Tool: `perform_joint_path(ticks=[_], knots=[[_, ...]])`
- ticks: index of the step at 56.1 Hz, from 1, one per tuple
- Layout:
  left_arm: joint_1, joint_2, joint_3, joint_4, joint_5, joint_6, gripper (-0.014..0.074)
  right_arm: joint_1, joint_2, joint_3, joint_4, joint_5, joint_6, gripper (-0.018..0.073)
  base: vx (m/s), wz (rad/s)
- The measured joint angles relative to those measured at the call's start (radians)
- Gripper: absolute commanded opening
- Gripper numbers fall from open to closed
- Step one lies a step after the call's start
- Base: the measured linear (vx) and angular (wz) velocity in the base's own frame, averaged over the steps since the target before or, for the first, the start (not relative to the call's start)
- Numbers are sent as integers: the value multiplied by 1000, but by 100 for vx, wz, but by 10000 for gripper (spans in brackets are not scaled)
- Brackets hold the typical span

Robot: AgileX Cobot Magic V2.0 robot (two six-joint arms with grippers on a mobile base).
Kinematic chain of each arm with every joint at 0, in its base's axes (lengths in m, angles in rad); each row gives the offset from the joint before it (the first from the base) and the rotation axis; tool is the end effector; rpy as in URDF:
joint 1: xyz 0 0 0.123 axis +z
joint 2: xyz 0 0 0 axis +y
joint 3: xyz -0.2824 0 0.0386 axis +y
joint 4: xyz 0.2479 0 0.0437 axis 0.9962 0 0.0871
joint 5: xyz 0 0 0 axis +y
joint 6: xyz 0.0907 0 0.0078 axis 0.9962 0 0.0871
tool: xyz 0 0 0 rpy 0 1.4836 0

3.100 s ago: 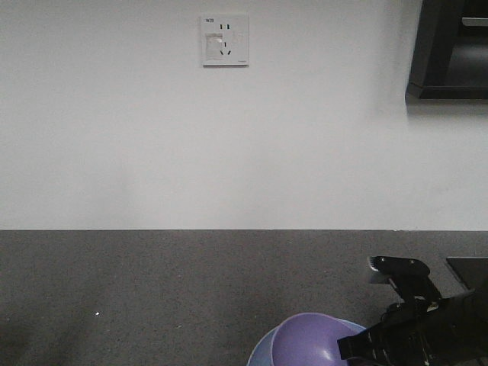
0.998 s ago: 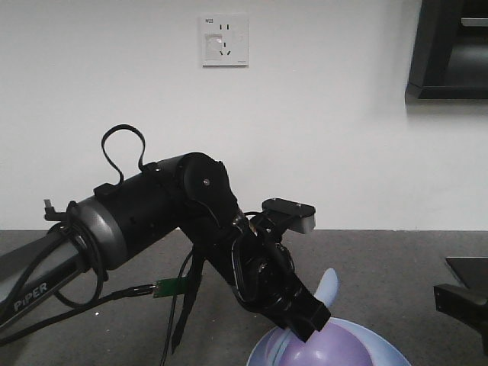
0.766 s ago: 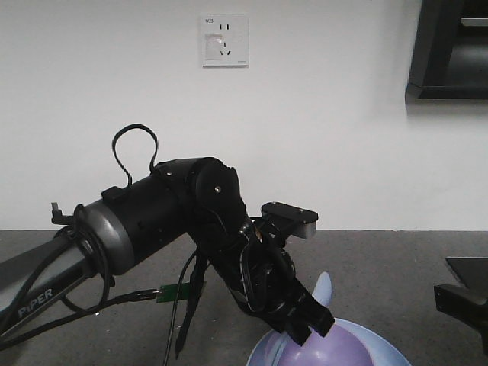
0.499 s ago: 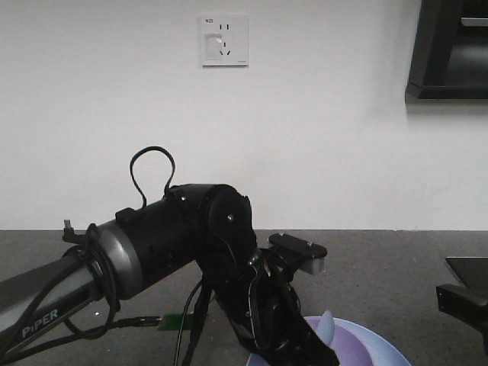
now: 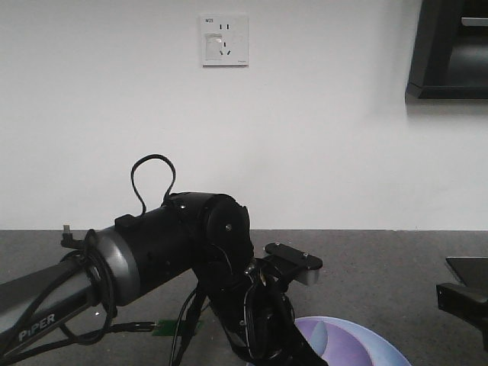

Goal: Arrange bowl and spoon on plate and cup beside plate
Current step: 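Lower the spoon into the bowl and open the left gripper, then grasp the brown paper cup with the left gripper and lift it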

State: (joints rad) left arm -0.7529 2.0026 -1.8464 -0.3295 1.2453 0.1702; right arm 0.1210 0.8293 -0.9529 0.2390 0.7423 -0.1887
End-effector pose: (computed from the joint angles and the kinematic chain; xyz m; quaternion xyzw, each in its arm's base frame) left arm 0.2934 -0.3132 0.2845 0.4069 0.8903 -0.1903 0.0747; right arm 0.1535 0.0334 0.3867 -0.0971 0.8571 0.0968 0.4966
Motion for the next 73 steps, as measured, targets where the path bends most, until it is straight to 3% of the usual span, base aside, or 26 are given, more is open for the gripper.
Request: perform_joint_path(ticks=[19, 33, 42, 50, 57, 67, 73], knots=[[0, 0, 0, 0, 0, 18, 468, 0, 0, 0, 0, 0, 9, 578, 0, 0], [0, -27, -30, 34, 3, 36, 525, 0, 0, 0, 0, 0, 9, 578, 0, 0], [0, -118, -87, 196, 3, 14, 525, 0, 0, 0, 0, 0, 9, 578, 0, 0], [19, -262, -74, 457, 6, -75, 523, 0, 0, 0, 0, 12, 9, 578, 0, 0], [118, -406, 15, 595, 10, -126, 523, 0, 0, 0, 0, 29, 10, 578, 0, 0], [335, -575, 206, 642, 19, -128, 523, 0, 0, 0, 0, 30, 12, 578, 0, 0], [425, -626, 310, 650, 20, -120, 523, 0, 0, 0, 0, 30, 12, 578, 0, 0]])
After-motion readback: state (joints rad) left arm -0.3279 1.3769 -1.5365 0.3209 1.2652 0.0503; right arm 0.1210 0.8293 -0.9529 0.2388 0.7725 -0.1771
